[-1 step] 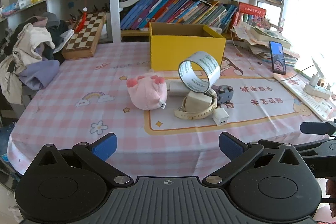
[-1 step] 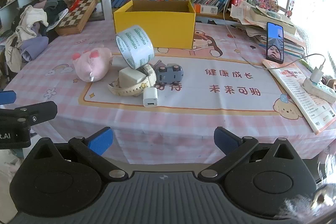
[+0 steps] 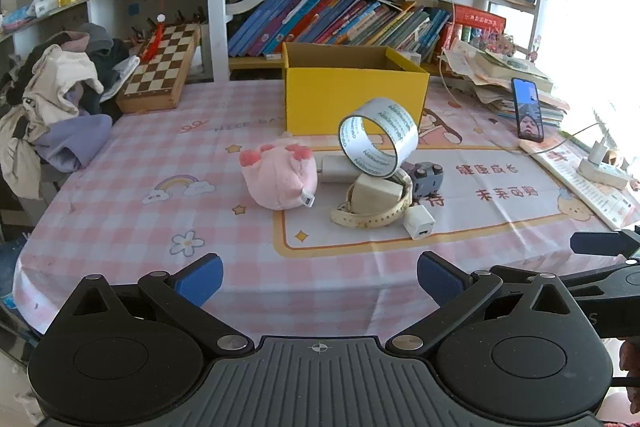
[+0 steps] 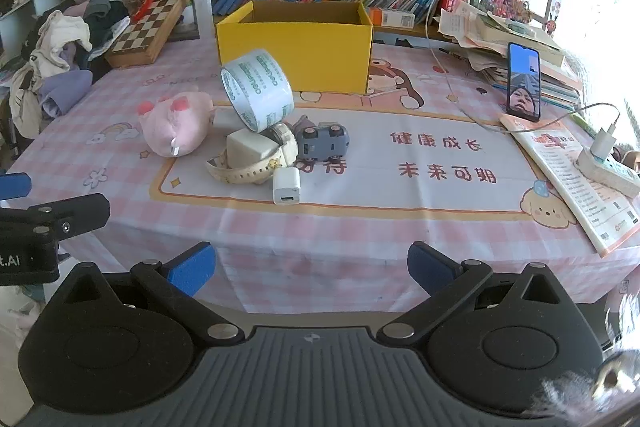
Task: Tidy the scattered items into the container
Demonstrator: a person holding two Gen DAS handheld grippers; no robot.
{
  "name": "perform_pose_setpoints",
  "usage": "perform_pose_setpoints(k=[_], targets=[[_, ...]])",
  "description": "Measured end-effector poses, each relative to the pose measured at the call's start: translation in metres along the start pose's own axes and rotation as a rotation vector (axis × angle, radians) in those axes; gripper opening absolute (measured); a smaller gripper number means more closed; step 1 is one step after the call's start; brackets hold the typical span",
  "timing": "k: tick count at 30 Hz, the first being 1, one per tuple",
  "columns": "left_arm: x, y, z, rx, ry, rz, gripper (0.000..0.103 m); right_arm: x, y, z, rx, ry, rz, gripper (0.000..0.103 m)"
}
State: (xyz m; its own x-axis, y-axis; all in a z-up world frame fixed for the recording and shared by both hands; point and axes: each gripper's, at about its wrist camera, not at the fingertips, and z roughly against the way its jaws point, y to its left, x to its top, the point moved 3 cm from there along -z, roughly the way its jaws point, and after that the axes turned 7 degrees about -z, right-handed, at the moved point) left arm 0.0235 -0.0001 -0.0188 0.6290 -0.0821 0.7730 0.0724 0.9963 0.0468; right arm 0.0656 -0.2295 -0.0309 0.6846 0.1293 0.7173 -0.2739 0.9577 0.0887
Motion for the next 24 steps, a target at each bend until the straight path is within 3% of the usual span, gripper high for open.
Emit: perform_pose_setpoints(k=[7, 24], targets=[[0.002, 0.005, 0.000, 0.022, -0.001, 0.001, 0.103, 0.001, 0.001, 0.001, -0.002, -0.002, 0.000, 0.103], [-0.001, -0.038, -0.004, 0.038, -0.002, 0.041, 0.103, 0.002, 0.001, 0.000, 0.003, -0.008, 0.000, 0.103]])
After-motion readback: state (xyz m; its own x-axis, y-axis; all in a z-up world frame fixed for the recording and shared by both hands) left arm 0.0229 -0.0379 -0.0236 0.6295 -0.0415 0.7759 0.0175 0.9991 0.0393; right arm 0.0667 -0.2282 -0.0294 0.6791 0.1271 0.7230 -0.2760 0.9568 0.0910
